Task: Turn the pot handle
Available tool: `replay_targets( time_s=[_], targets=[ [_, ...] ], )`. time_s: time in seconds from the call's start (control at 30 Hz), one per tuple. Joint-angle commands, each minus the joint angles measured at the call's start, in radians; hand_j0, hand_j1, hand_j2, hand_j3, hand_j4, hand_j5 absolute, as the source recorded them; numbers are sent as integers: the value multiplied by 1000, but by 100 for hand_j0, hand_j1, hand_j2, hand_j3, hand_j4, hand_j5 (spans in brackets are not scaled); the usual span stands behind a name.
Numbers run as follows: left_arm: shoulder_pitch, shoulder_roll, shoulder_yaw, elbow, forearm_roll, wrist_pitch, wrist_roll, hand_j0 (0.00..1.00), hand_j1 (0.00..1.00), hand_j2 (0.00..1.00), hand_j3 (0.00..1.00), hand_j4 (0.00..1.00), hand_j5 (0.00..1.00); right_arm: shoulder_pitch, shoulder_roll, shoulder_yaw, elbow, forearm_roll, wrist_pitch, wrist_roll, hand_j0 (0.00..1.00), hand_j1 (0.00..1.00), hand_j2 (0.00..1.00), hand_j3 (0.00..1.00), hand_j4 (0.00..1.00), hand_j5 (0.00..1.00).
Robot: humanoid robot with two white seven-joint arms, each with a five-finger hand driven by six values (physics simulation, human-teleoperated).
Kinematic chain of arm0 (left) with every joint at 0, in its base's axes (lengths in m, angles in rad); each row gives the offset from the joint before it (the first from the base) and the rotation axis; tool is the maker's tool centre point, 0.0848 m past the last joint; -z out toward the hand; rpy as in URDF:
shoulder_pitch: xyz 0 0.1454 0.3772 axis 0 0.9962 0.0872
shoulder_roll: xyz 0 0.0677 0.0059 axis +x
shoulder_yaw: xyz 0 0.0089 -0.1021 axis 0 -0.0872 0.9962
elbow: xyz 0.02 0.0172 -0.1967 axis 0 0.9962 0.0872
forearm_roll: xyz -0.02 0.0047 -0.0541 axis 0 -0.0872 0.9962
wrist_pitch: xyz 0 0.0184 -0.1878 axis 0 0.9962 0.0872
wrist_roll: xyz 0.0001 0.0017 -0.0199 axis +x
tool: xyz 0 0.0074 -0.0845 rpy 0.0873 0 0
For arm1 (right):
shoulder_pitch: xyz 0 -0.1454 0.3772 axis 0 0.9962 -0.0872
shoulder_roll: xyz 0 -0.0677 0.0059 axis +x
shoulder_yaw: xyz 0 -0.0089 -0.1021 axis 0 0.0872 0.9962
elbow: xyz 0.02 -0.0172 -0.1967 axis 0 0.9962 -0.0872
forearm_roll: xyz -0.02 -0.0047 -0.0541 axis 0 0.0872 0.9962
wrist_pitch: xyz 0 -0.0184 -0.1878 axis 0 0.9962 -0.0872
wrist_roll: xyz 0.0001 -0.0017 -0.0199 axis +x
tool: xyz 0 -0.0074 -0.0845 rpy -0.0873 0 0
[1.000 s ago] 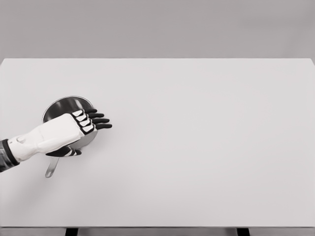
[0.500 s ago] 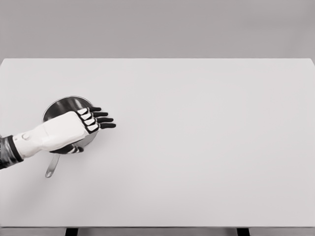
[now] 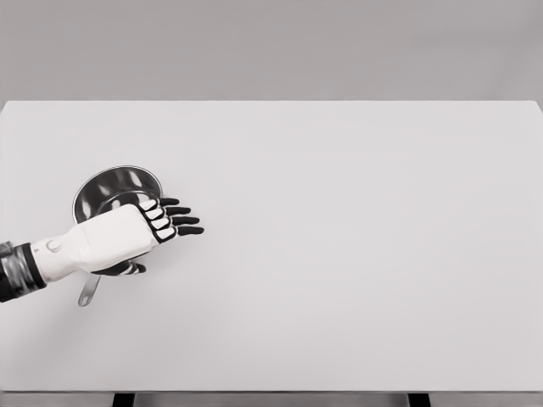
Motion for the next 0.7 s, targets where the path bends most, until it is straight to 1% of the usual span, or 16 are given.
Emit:
replay_targets(
  time_s=[0.0, 0.07, 0.27, 0.33, 0.67],
  targets=[
    [0, 10, 2, 1, 8, 1, 1, 100, 100, 100, 100, 100, 100, 0, 0, 0, 0, 0, -1, 0, 100, 100, 100, 100, 100, 100],
    [11, 18, 2, 1, 9, 1, 1, 100, 100, 100, 100, 100, 100, 0, 0, 0, 0, 0, 0, 0, 100, 100, 100, 100, 100, 100],
    [12, 40, 2, 1, 14, 1, 3, 100, 100, 100, 100, 100, 100, 0, 0, 0, 0, 0, 0, 0, 100, 100, 100, 100, 100, 100],
    [26, 47, 2, 1, 14, 1, 3, 100, 100, 100, 100, 100, 100, 0, 0, 0, 0, 0, 0, 0, 100, 100, 100, 100, 100, 100],
    [28, 60, 2, 1, 18, 1, 6, 100, 100, 100, 100, 100, 100, 0, 0, 0, 0, 0, 0, 0, 100, 100, 100, 100, 100, 100]
  ],
)
